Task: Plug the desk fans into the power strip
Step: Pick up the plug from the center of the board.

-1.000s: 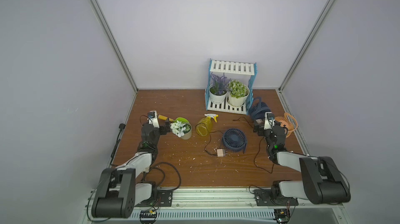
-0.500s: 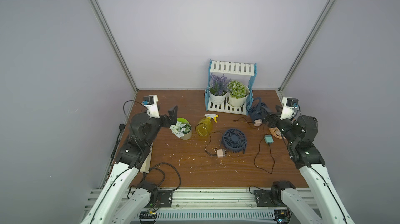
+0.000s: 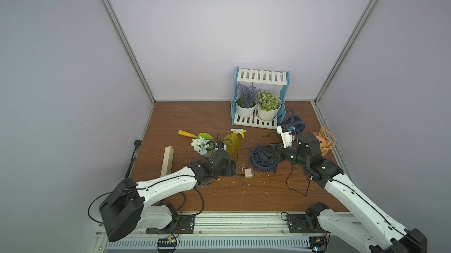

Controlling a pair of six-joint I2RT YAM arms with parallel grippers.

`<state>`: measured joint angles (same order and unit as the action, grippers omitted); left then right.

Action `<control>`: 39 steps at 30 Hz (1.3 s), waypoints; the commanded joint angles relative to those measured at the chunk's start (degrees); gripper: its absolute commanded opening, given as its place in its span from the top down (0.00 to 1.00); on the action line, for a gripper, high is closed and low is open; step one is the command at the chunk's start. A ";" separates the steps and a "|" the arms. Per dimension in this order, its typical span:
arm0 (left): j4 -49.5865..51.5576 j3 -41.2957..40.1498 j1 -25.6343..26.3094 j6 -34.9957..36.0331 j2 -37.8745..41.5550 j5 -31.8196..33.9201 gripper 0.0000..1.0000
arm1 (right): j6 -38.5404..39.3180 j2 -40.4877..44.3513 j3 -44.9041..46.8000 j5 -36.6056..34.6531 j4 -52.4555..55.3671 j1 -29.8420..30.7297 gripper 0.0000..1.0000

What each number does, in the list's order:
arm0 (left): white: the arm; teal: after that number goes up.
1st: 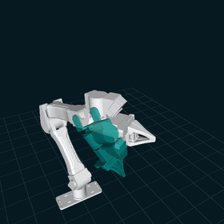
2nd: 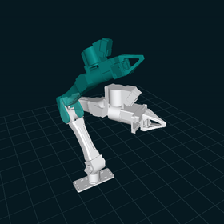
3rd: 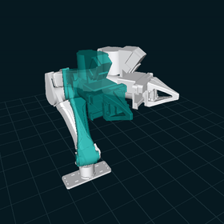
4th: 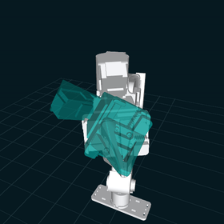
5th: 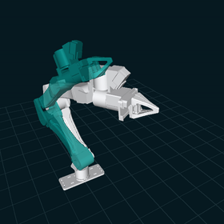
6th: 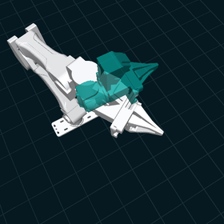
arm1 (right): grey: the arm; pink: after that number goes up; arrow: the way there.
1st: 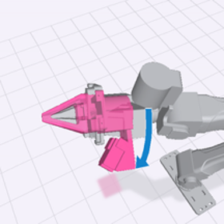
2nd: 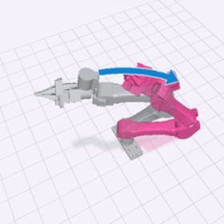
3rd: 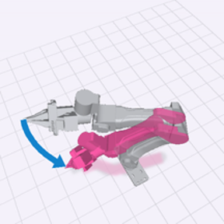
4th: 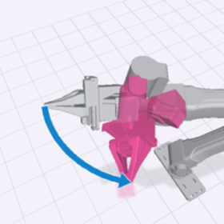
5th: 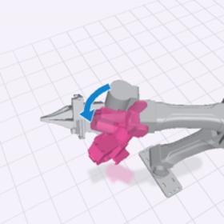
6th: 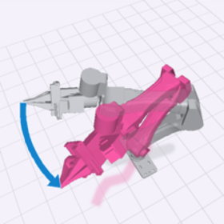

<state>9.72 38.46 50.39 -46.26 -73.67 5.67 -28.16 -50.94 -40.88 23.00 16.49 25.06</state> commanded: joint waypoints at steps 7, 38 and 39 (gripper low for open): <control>-14.43 -1.37 0.57 -13.99 -8.76 -2.49 0.39 | -5.20 0.74 0.34 -4.61 0.11 4.20 0.17; 2.64 7.12 0.63 9.83 2.94 8.97 1.00 | 0.34 1.24 -1.45 -15.49 1.93 6.23 0.14; 3.94 8.36 0.69 13.76 5.28 10.81 1.00 | 0.38 1.42 -1.84 -15.22 1.32 6.23 0.13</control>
<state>5.02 42.65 50.63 -44.56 -73.84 8.45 -29.04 -51.00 -40.10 9.30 18.92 31.16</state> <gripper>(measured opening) 0.059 0.862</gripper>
